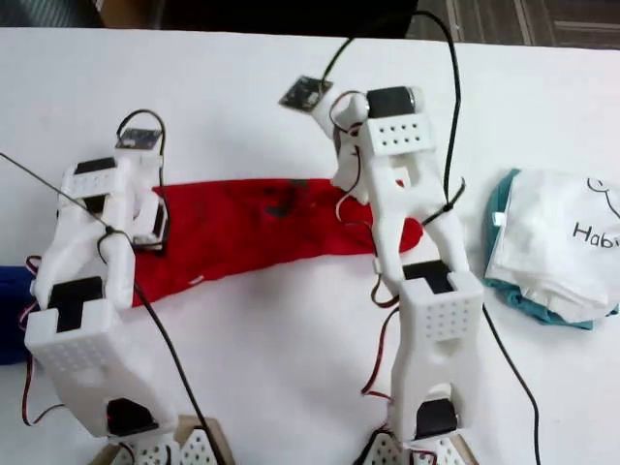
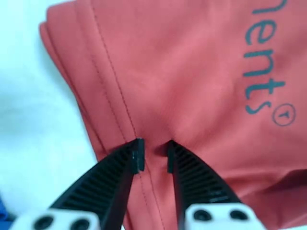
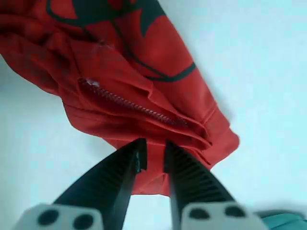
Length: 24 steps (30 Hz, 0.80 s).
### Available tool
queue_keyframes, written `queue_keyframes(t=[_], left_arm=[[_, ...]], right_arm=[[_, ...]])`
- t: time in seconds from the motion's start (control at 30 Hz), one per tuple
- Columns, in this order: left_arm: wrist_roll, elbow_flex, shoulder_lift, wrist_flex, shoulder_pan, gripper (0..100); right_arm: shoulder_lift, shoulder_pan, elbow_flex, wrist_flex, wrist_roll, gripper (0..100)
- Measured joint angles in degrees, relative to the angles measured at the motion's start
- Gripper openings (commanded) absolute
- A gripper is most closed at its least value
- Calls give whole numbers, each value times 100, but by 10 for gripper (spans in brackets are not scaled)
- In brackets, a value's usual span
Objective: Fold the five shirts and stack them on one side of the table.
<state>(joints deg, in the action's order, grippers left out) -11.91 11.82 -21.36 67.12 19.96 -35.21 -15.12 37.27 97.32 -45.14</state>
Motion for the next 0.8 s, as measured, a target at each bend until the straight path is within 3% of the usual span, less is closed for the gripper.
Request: queue_keyframes(t=[0.43,0.63,0.8], left_arm=[[0,0,0,-9,0,116],[0,0,0,-9,0,116],[0,0,0,-9,0,116]], right_arm=[[1644,-26,-2963,-176,492,22],[1785,35,-4290,-1389,246,22],[1785,519,-4484,-2338,-211,21]])
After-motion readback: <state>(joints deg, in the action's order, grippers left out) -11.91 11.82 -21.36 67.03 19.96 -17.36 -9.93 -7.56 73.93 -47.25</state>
